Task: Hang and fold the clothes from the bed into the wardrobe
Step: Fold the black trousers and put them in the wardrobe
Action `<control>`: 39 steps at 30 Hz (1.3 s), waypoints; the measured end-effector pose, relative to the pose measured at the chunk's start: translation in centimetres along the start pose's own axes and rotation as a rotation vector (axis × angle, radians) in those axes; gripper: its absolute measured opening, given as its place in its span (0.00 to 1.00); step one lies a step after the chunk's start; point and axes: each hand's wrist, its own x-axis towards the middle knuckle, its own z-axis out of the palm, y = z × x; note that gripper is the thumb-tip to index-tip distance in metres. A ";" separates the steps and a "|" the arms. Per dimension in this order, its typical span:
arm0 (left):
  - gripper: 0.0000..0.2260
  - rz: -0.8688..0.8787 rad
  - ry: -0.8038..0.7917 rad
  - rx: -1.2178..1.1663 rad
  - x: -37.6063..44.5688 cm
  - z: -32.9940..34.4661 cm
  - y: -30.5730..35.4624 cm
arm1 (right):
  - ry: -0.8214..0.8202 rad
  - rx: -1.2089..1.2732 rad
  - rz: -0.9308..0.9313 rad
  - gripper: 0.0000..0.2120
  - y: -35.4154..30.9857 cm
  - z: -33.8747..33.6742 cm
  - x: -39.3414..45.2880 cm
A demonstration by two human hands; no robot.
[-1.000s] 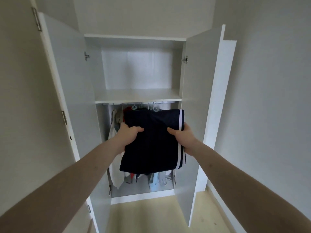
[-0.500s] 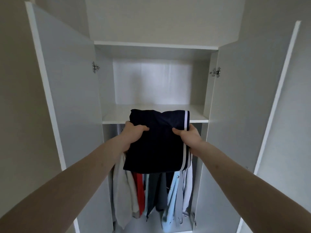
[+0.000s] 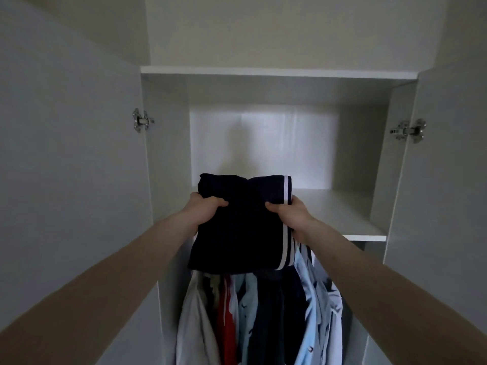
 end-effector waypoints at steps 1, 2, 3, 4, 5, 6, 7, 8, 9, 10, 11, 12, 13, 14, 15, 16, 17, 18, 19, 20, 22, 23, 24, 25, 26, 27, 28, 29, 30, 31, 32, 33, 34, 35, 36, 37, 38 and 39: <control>0.28 -0.006 0.010 0.002 1.9 0.2 0.2 | -0.017 0.004 0.008 0.22 0.0 0.1 2.4; 0.28 -0.014 0.016 0.006 3.2 0.2 0.3 | -0.029 0.008 0.019 0.22 -0.1 0.2 3.9; 0.27 -0.023 0.025 0.010 4.6 0.3 0.5 | -0.044 0.017 0.032 0.22 -0.1 0.4 5.8; 0.26 -0.030 0.037 0.016 6.2 0.4 0.6 | -0.060 0.027 0.049 0.21 -0.1 0.5 7.8; 0.25 -0.036 0.055 0.020 7.9 0.5 0.7 | -0.079 0.027 0.069 0.20 -0.1 0.7 9.8; 0.23 -0.041 0.074 0.026 9.5 0.6 0.7 | -0.099 0.020 0.087 0.19 -0.1 0.9 11.8; 0.21 -0.047 0.089 0.028 10.9 0.6 0.7 | -0.121 0.010 0.103 0.19 0.0 1.2 13.6; 0.20 -0.052 0.097 0.034 11.9 0.5 0.5 | -0.138 0.001 0.115 0.19 0.1 1.4 14.9; 0.20 -0.060 0.105 0.039 13.3 0.5 0.3 | -0.157 -0.006 0.129 0.19 0.3 1.7 16.4; 0.21 -0.067 0.115 0.047 14.6 0.5 0.1 | -0.172 -0.014 0.144 0.19 0.6 2.0 18.0; 0.21 -0.076 0.121 0.057 15.8 0.4 -0.1 | -0.185 -0.023 0.167 0.18 0.8 2.2 19.4; 0.21 -0.082 0.123 0.070 16.9 0.3 -0.4 | -0.197 -0.033 0.198 0.17 1.1 2.6 20.6; 0.21 -0.090 0.125 0.086 18.2 0.2 -0.7 | -0.211 -0.045 0.238 0.14 1.4 2.9 21.9; 0.20 -0.098 0.127 0.105 19.5 0.0 -1.1 | -0.222 -0.056 0.274 0.12 1.7 3.3 23.1; 0.20 -0.104 0.131 0.127 20.8 -0.2 -1.4 | -0.235 -0.061 0.301 0.10 1.9 3.7 24.3; 0.18 -0.112 0.135 0.147 22.1 -0.4 -1.6 | -0.247 -0.057 0.321 0.10 2.2 4.1 25.5; 0.17 -0.122 0.133 0.166 23.4 -0.7 -1.9 | -0.256 -0.050 0.333 0.10 2.4 4.6 26.8; 0.15 -0.130 0.127 0.180 24.7 -1.0 -2.1 | -0.259 -0.041 0.340 0.11 2.7 5.1 28.0; 0.14 -0.136 0.123 0.191 25.9 -1.2 -2.2 | -0.254 -0.031 0.345 0.12 3.0 5.6 29.0; 0.12 -0.137 0.120 0.200 27.1 -1.3 -2.4 | -0.243 -0.027 0.349 0.13 3.3 6.0 30.0; 0.12 -0.129 0.129 0.221 29.3 -1.5 -2.7 | -0.209 -0.039 0.350 0.14 3.9 6.9 31.6; 0.12 -0.124 0.134 0.234 30.6 -1.6 -3.0 | -0.183 -0.052 0.341 0.16 4.3 7.4 32.6; 0.13 -0.121 0.142 0.242 31.8 -1.7 -3.4 | -0.157 -0.070 0.322 0.18 4.7 7.9 33.8; 0.15 -0.119 0.153 0.247 33.2 -1.9 -3.7 | -0.134 -0.078 0.297 0.21 5.2 8.4 35.0; 0.16 -0.113 0.168 0.258 34.5 -2.1 -4.0 | -0.114 -0.075 0.265 0.25 5.5 8.9 36.1; 0.17 -0.104 0.186 0.266 35.6 -2.4 -4.2 | -0.101 -0.046 0.229 0.29 5.8 9.3 37.1; 0.19 -0.095 0.205 0.272 36.7 -2.6 -4.5 | -0.100 0.004 0.195 0.32 6.2 9.6 37.9; 0.24 -0.090 0.218 0.275 38.0 -3.0 -4.7 | -0.106 0.042 0.162 0.34 6.4 9.9 39.0; 0.30 -0.087 0.229 0.277 38.8 -3.2 -4.9 | -0.110 0.045 0.130 0.35 6.7 10.0 39.7; 0.34 -0.069 0.241 0.302 39.2 -3.5 -5.1 | -0.106 0.000 0.090 0.35 6.9 9.9 40.0; 0.35 -0.030 0.247 0.370 39.5 -3.7 -5.4 | -0.095 -0.111 0.040 0.36 7.3 9.9 40.2; 0.35 0.026 0.240 0.484 39.3 -3.9 -5.9 | -0.088 -0.261 -0.017 0.37 7.9 9.9 40.1; 0.33 0.091 0.211 0.620 38.8 -3.7 -6.8 | -0.091 -0.404 -0.080 0.37 8.7 10.1 39.7; 0.32 0.149 0.152 0.739 38.2 -3.6 -7.9 | -0.105 -0.509 -0.139 0.35 9.7 10.5 39.4; 0.32 0.181 0.076 0.838 37.4 -3.2 -8.9 | -0.124 -0.575 -0.178 0.32 10.7 10.9 39.0; 0.32 0.184 0.010 0.927 36.8 -2.8 -10.0 | -0.139 -0.622 -0.198 0.30 11.6 11.3 38.8; 0.32 0.175 -0.036 1.016 36.4 -2.5 -11.0 | -0.143 -0.656 -0.205 0.28 12.3 11.7 38.7; 0.32 0.159 -0.064 1.093 36.2 -2.3 -12.0 | -0.141 -0.680 -0.202 0.26 12.8 12.0 38.9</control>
